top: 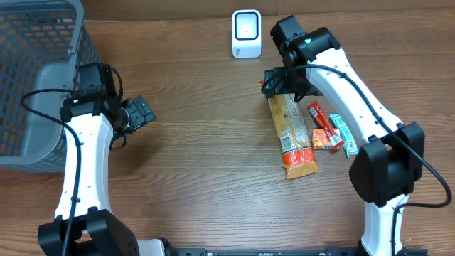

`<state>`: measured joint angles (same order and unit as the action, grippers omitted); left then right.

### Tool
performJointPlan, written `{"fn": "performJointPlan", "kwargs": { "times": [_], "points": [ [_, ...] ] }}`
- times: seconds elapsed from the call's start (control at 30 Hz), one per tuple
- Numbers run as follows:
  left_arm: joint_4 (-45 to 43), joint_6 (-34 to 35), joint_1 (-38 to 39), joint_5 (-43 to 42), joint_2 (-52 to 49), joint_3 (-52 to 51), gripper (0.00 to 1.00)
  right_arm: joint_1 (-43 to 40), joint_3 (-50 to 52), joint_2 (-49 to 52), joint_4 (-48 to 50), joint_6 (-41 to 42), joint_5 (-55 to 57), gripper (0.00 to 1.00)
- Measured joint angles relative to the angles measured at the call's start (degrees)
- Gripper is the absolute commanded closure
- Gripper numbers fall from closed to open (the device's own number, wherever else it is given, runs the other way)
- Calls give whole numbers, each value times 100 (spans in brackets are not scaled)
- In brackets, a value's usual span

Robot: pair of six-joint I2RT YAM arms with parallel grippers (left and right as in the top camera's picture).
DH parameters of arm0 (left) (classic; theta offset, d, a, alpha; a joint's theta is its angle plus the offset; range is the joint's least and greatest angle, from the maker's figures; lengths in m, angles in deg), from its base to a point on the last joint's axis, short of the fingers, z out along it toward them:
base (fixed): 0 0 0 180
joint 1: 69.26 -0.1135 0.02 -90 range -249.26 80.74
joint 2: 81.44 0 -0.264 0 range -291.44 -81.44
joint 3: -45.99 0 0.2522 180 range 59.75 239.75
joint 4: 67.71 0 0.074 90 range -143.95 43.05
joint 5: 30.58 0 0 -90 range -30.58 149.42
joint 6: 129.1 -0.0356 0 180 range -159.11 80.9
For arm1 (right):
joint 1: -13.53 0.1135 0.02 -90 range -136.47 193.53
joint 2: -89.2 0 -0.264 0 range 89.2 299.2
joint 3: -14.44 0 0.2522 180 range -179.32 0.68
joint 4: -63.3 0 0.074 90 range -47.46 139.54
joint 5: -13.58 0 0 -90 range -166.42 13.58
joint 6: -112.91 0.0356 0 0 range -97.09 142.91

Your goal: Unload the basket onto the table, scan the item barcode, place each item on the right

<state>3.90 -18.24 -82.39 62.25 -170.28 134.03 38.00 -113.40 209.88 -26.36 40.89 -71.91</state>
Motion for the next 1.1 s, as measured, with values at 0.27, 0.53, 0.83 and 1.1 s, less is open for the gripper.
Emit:
{"fn": "performJointPlan", "kwargs": {
  "times": [0.27,0.53,0.83,1.1],
  "points": [
    [0,0,0,0,0,0,0,-2,26,-1453,7,2,0,0],
    [0,0,0,0,0,0,0,0,24,-2695,0,-7,7,0],
    [-2,0,0,0,0,0,0,-7,31,-3908,-131,-590,542,0],
    [4,0,0,-2,0,0,0,-7,7,-6059,-337,-1091,844,0]
  ]
}}
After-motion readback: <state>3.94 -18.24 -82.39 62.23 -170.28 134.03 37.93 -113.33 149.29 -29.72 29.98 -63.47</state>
